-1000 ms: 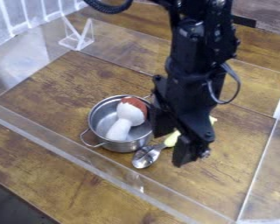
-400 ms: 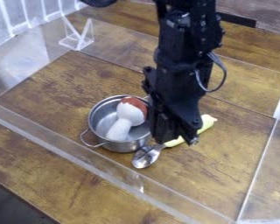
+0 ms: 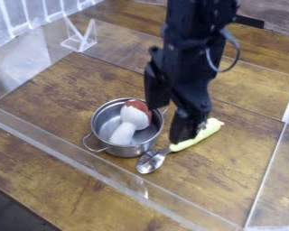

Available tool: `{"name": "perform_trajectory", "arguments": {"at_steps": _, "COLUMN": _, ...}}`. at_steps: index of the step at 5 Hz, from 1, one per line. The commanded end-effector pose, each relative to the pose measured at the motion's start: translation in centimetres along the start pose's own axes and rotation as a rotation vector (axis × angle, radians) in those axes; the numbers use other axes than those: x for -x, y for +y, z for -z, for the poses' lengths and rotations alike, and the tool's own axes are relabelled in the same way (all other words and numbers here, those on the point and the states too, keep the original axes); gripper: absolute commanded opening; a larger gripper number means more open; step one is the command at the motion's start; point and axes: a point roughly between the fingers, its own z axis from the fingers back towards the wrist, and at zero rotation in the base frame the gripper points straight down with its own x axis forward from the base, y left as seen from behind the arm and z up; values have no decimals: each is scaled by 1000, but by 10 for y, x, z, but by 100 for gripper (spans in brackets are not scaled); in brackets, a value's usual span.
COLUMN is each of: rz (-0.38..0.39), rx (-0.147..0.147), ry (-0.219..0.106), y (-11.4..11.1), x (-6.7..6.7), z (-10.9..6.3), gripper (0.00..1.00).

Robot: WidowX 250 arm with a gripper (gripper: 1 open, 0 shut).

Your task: Put the mushroom in the silver pot

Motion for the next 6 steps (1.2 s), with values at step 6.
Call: {"name": "perform_trajectory", "arguments": {"at_steps": 6, "rz": -118, "rx": -85, "ry": -128, "y": 28, "x": 4, "z": -29, "gripper": 100}}
